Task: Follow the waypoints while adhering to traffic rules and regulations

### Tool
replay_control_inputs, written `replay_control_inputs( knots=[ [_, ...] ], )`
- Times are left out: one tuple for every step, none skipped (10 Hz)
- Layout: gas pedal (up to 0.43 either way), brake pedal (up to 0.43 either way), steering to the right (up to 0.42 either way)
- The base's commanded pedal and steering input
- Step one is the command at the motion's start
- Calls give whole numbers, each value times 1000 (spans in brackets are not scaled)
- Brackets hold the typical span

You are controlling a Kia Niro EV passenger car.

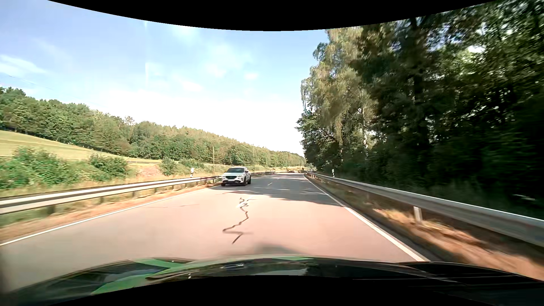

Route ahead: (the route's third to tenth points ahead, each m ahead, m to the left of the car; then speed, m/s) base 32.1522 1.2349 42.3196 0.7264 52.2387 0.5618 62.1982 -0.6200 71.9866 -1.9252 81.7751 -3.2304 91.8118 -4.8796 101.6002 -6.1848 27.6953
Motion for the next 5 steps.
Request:
replay_control_inputs(
  knots=[
    [220,0,5],
    [220,0,5],
    [228,0,5],
    [248,0,5],
    [260,0,5]
  ],
)
